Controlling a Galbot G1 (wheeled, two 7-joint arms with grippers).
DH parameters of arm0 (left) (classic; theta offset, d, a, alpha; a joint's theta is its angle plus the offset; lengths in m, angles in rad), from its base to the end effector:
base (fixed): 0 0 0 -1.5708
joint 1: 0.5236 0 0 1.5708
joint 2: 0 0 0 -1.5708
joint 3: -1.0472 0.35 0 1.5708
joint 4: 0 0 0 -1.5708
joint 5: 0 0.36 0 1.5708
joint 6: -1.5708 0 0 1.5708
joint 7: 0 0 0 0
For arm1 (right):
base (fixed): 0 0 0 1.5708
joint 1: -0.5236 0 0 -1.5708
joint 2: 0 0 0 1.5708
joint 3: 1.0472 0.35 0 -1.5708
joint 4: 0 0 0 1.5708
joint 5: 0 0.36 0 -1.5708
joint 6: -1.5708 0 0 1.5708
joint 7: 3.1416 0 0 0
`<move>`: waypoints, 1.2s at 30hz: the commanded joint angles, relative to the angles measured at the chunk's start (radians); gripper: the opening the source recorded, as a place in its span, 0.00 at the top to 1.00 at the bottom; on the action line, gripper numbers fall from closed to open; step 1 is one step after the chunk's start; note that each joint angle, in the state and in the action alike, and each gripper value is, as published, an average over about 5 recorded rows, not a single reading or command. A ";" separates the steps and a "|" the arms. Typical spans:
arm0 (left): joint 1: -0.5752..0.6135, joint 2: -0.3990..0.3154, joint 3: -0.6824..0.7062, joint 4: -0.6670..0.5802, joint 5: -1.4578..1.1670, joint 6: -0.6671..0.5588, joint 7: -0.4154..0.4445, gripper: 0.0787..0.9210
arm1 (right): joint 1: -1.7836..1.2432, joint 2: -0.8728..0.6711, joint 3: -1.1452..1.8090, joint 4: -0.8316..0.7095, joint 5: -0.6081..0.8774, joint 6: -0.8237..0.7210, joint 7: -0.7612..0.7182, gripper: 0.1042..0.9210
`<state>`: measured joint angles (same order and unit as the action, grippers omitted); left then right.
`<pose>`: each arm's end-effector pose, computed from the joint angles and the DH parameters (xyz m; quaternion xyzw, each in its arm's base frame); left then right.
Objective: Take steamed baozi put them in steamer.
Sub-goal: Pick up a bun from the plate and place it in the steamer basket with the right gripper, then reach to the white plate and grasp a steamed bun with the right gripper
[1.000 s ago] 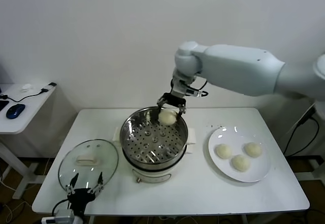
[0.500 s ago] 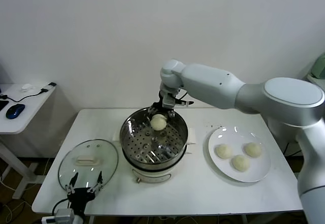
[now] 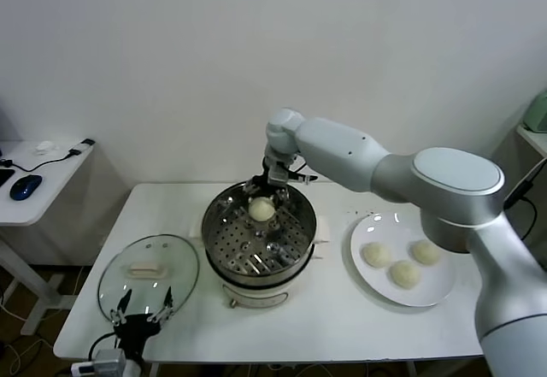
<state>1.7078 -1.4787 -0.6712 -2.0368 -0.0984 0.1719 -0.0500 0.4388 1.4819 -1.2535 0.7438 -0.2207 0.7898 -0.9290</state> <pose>0.1388 0.0644 -0.3398 0.0692 -0.9815 -0.0299 0.1758 0.6272 0.1830 -0.1034 -0.6709 0.1181 -0.7289 0.0685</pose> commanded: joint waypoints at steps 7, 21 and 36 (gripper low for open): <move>0.012 -0.010 0.009 -0.014 0.012 0.000 0.001 0.12 | 0.297 -0.188 -0.217 0.213 0.523 -0.044 -0.167 0.12; 0.012 -0.005 0.004 -0.017 0.011 -0.003 0.003 0.12 | 0.510 -0.758 -0.648 0.546 0.806 -0.804 -0.089 0.12; 0.011 -0.009 -0.010 -0.019 0.003 -0.005 0.006 0.12 | 0.058 -0.831 -0.385 0.583 0.773 -1.104 0.085 0.12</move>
<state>1.7173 -1.4868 -0.6788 -2.0550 -0.0959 0.1672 -0.0439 0.7129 0.7407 -1.7466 1.2991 0.5341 -0.1020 -0.9150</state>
